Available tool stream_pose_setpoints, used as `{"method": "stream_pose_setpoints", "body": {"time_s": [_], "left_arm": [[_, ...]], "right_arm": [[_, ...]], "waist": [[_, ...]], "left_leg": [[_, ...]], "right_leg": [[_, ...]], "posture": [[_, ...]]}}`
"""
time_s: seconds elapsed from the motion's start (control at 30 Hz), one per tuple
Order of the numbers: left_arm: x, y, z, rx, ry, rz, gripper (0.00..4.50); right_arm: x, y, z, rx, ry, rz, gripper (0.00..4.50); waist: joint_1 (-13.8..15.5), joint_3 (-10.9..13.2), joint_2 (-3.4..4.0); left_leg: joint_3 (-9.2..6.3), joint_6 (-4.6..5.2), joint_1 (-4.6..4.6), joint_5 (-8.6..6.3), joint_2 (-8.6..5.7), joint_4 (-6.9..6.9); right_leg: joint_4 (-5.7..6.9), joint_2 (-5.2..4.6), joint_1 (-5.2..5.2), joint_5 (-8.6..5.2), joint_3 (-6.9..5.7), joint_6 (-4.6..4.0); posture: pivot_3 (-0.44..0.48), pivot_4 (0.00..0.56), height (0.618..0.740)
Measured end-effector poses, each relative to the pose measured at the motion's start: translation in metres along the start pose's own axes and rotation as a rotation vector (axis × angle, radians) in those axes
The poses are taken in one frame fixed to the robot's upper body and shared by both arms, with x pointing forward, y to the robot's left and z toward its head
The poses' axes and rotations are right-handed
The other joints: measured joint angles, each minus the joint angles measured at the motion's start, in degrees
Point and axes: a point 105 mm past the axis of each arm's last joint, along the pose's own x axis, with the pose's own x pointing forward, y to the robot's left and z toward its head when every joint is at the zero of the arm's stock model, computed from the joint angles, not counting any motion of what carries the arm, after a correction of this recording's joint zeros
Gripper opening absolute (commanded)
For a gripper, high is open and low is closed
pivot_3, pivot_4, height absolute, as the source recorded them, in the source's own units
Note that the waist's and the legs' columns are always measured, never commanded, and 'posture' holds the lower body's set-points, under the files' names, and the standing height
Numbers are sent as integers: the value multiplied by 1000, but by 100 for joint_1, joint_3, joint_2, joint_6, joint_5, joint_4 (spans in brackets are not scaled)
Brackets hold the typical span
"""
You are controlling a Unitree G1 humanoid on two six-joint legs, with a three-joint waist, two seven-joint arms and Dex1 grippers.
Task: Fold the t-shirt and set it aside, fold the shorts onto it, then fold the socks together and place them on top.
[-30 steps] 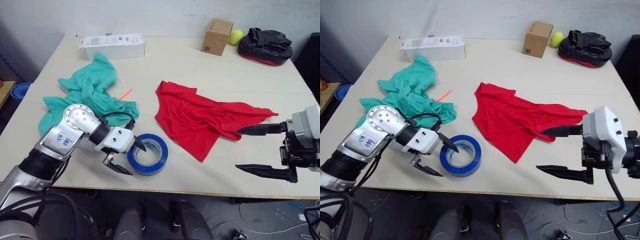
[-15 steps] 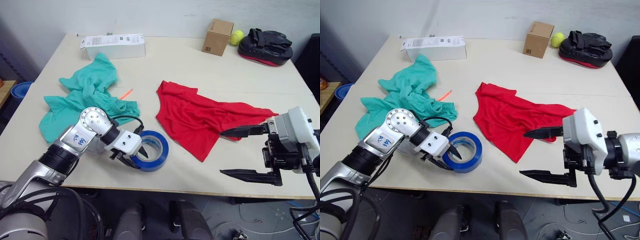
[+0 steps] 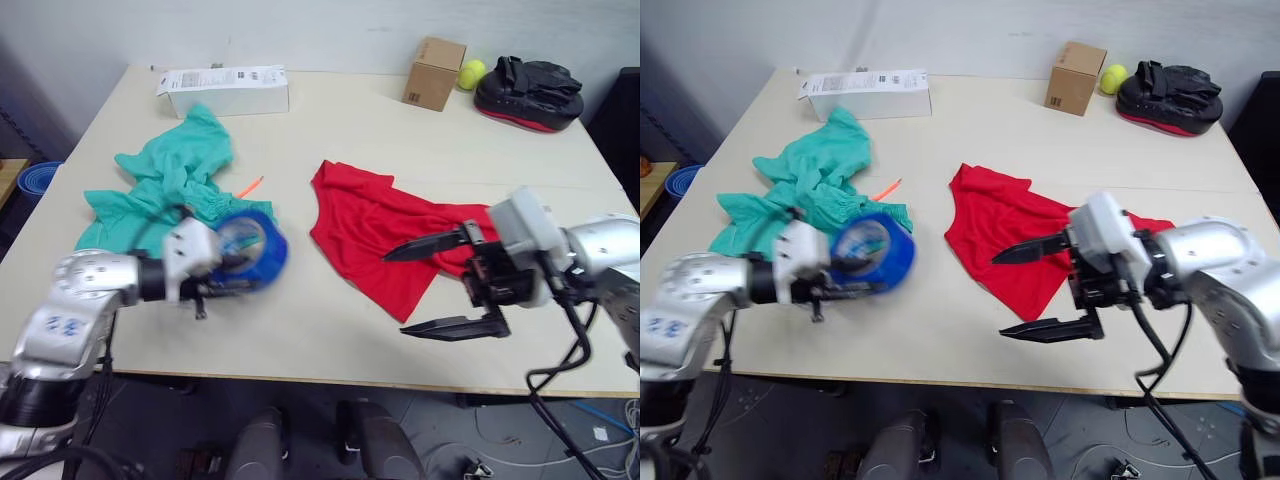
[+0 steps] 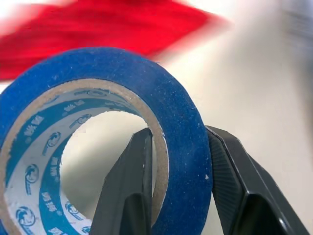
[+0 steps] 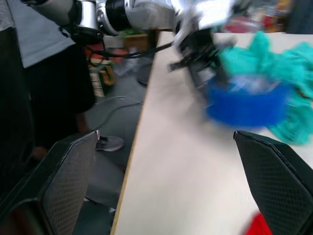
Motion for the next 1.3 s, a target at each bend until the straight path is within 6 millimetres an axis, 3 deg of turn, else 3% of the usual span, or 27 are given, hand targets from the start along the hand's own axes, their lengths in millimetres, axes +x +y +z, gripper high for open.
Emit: {"method": "stream_pose_setpoints", "body": {"time_s": [0.07, 0.13, 0.33, 0.4, 0.5, 0.77, 1.1, 1.3], "left_arm": [[-23, 17, 9, -26, 1, 218, 1250], [-48, 33, 3, -115, 24, 423, 1250], [-145, 70, -81, -514, 221, 1015, 1250], [-185, 72, -112, -582, 356, 1203, 1250], [-215, 71, -134, -659, 417, 1359, 1250], [-199, 69, -146, -716, 413, 1320, 1250], [-168, 92, -125, -588, 474, 1126, 1250], [-162, 89, -135, -624, 514, 1101, 1250]], "right_arm": [[8, -6, 0, -19, -15, 50, 4500], [13, -12, 1, -34, -30, 92, 4500], [21, -18, -5, -42, -41, 177, 4500], [23, -19, -8, -37, -44, 191, 4500], [26, -19, -8, -38, -58, 196, 4500], [28, -18, -7, -36, -68, 205, 4500], [30, -16, -9, -20, -69, 190, 4500], [25, -17, -8, -18, -81, 147, 4500]], "waist": [[3, 0, -1], [4, 0, 0], [-20, -2, -12], [-15, -1, -25], [46, -12, -43], [127, -23, -61], [65, -19, -54], [-44, -15, -48]], "left_leg": [[0, 0, 1, -1, -3, 0], [0, -1, 3, -1, -5, 0], [-5, -10, 6, -4, -3, -3], [-5, -12, 4, -7, -2, -7], [-18, -34, 1, -23, -6, -9], [-18, -35, -17, -24, -18, -32], [-27, -37, -27, -25, -20, -49], [-26, -22, -34, -20, -19, -49]], "right_leg": [[-2, -4, 3, 0, -2, 1], [-1, -5, 4, 1, -3, 1], [2, -4, 1, 0, -10, -1], [-1, -8, -2, -1, -10, -4], [-11, -24, 2, -2, -25, -7], [-47, -61, 2, 2, -60, -8], [-49, -74, -9, -7, -100, -25], [-48, -88, -16, -7, -143, -25]], "posture": [[0, 150, 740], [0, 150, 740], [0, 150, 740], [0, 150, 740], [0, 150, 740], [0, 150, 740], [0, 150, 740], [0, 150, 740]]}}
